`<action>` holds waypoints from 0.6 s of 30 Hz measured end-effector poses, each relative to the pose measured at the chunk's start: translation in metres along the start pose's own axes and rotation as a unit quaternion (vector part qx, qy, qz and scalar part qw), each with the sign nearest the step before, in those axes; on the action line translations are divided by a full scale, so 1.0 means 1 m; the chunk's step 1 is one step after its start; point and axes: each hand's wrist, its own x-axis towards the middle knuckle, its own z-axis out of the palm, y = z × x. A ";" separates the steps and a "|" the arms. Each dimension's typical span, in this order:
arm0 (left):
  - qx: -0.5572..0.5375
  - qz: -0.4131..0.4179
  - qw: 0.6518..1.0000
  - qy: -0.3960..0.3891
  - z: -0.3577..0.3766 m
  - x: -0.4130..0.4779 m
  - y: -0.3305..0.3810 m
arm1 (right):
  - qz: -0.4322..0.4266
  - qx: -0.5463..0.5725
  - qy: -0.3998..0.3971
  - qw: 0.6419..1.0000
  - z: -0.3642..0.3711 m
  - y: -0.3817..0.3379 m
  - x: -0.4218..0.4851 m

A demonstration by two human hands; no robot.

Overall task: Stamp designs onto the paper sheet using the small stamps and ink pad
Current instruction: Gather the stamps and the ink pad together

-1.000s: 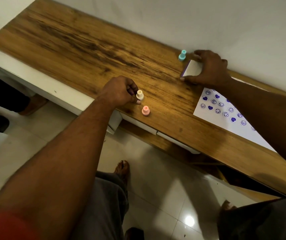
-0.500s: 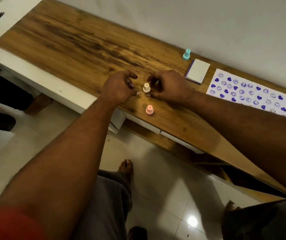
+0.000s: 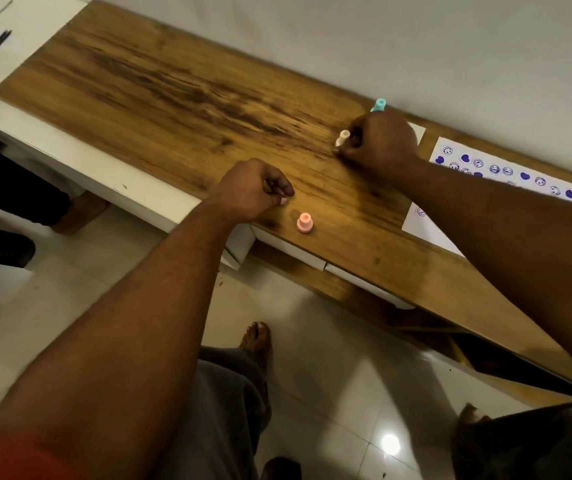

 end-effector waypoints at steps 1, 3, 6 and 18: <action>-0.005 0.004 1.000 -0.010 0.000 0.001 -0.001 | 0.015 -0.015 0.014 1.000 -0.002 0.006 0.003; -0.015 0.007 1.000 -0.023 0.002 0.004 -0.002 | 0.033 -0.041 0.030 0.998 -0.006 0.016 0.006; -0.022 0.005 0.999 -0.027 0.006 0.010 -0.002 | 0.047 -0.063 0.035 0.996 -0.009 0.024 0.011; -0.038 -0.009 0.999 -0.025 0.011 0.018 -0.001 | 0.062 -0.080 0.028 0.994 -0.018 0.036 0.016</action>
